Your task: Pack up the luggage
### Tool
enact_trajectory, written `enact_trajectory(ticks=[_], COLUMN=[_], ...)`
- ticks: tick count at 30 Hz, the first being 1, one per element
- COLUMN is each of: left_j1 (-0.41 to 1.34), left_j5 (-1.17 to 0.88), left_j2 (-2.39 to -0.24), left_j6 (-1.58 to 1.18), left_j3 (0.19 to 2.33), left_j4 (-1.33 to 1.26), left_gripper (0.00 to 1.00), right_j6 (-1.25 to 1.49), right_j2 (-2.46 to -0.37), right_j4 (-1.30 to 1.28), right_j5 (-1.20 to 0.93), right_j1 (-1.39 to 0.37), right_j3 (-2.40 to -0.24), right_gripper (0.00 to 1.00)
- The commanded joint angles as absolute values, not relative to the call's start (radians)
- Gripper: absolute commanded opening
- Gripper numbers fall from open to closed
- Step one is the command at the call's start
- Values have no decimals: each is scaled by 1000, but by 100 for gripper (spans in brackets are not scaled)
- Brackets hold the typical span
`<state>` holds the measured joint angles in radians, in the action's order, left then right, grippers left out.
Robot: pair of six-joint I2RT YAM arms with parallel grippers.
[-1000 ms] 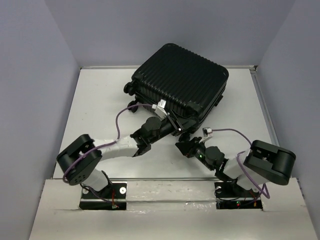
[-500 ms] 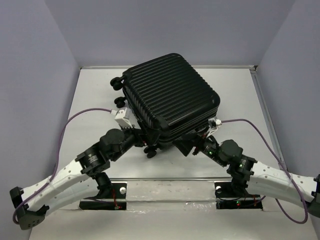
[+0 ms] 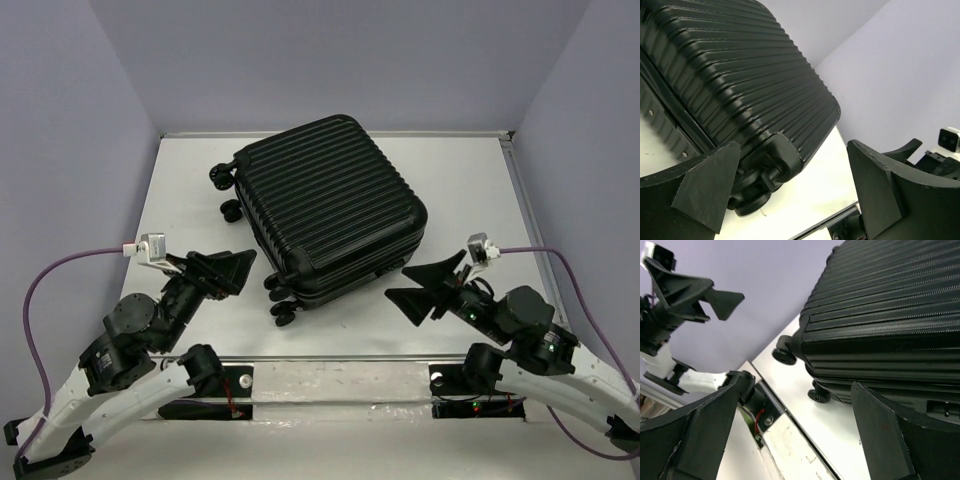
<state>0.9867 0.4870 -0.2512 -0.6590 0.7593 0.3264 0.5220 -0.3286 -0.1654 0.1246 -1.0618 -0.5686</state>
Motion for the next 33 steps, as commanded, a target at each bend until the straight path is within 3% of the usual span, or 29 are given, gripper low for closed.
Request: enact_trajectory(ticks=[1,11,16,29,33], left_j1=[989,991,991,991,991], left_j5=[497,471,468,431,431], left_j2=[-241,-219,-225,-118,-143], left_j6=[-627,-865,-789,-562,-618], left_j3=[741,615,688,877,803], left_j4=[340,474,480,394,423], left_gripper=[99,99,99,99,99], right_j6=[495,503,491,437,457], right_j2=[-304,-586,-692,-540,-651], right_j4=[-212,-83,-38,-14,23], right_j5=[163,95,49,15,-11], right_j1=[-1068,-1068,-1068,-1068,-1068], right_j3=[-583,-577,-607,-681,-695], right_gripper=[100,100,100,100,100])
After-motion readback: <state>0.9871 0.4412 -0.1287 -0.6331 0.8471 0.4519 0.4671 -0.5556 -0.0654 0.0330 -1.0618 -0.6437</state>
